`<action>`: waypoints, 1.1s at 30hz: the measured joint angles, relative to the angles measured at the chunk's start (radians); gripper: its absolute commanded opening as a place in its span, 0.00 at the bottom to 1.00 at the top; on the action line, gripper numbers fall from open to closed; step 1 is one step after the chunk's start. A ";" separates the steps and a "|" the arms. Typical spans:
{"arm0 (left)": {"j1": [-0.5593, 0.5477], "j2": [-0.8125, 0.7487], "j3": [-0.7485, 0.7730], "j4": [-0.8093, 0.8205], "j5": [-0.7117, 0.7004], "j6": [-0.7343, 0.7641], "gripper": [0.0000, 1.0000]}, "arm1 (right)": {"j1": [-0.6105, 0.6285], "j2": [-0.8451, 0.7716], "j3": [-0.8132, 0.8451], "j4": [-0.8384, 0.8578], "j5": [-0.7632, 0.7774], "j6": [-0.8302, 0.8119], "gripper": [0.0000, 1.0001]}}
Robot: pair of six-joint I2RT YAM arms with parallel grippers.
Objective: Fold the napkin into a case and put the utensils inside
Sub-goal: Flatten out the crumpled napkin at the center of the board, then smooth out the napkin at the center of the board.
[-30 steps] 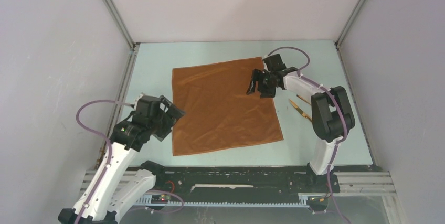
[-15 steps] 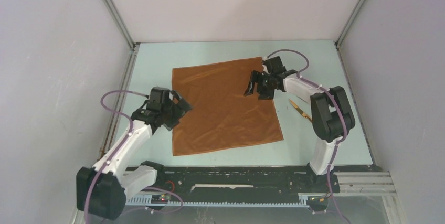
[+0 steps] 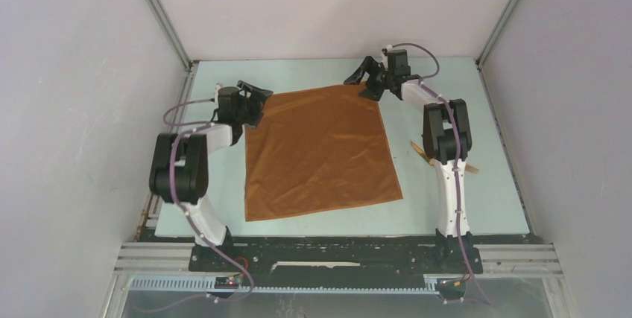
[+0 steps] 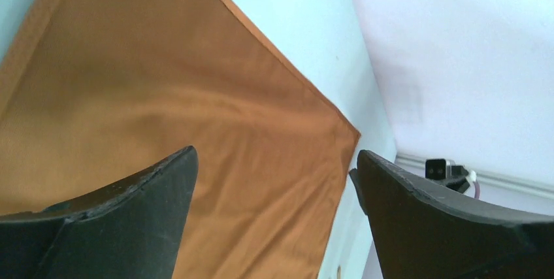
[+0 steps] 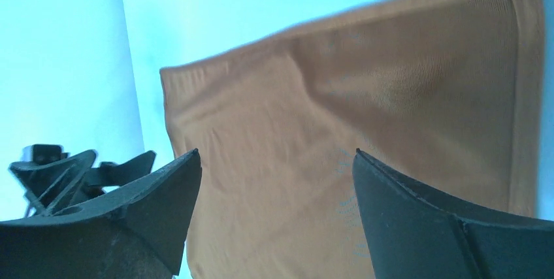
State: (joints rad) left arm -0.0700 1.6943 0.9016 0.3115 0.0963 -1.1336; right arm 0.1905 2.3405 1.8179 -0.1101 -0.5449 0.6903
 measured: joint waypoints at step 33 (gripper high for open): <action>0.160 0.667 0.788 -0.154 0.049 -0.036 1.00 | -0.091 0.419 0.609 -0.126 0.080 0.275 0.86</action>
State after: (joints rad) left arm 0.0902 2.3611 1.6897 0.1574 0.1452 -1.1698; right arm 0.0998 2.7598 2.4268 -0.2356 -0.4652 0.9657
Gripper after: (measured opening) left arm 0.996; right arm 0.859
